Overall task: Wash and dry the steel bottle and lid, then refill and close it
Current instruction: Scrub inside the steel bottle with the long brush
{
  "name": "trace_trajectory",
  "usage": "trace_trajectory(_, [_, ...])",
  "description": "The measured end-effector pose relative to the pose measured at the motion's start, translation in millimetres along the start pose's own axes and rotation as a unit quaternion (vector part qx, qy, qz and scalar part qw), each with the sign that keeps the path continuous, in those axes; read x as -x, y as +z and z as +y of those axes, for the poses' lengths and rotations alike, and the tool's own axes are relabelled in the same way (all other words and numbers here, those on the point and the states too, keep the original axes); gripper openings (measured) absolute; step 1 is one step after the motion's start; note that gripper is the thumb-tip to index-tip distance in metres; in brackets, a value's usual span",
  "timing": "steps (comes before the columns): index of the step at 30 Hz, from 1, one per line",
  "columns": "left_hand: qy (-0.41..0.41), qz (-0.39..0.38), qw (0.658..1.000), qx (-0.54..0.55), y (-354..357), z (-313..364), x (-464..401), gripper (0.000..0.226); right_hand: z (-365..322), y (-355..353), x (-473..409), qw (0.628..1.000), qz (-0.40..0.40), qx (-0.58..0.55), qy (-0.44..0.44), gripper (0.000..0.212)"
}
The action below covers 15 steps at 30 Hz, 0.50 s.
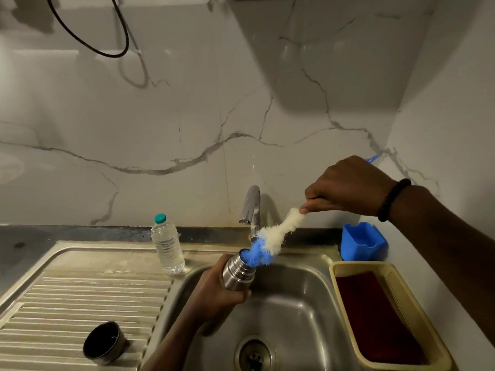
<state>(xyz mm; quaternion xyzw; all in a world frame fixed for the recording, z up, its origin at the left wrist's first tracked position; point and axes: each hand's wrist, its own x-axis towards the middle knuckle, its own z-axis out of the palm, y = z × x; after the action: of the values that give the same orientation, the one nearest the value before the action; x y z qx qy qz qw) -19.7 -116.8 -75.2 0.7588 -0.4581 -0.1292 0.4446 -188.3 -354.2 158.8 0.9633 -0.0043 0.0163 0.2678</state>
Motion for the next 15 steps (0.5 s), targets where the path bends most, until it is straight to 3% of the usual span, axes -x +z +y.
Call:
trace_trajectory(4, [-0.031,-0.011,0.999,-0.013,5,-8,0,0.059,-14,2,-4,1.0,-0.004,0.027,-0.016,0.04])
trace_trajectory(10, [-0.058,0.026,0.998,-0.025,11,-14,1,0.058,-36,12,-15,0.986,0.112,0.1,-0.072,0.036])
trace_trajectory(15, [-0.027,-0.075,0.996,-0.029,13,-6,5,0.063,-30,16,-23,0.979,0.17,0.05,-0.104,0.021])
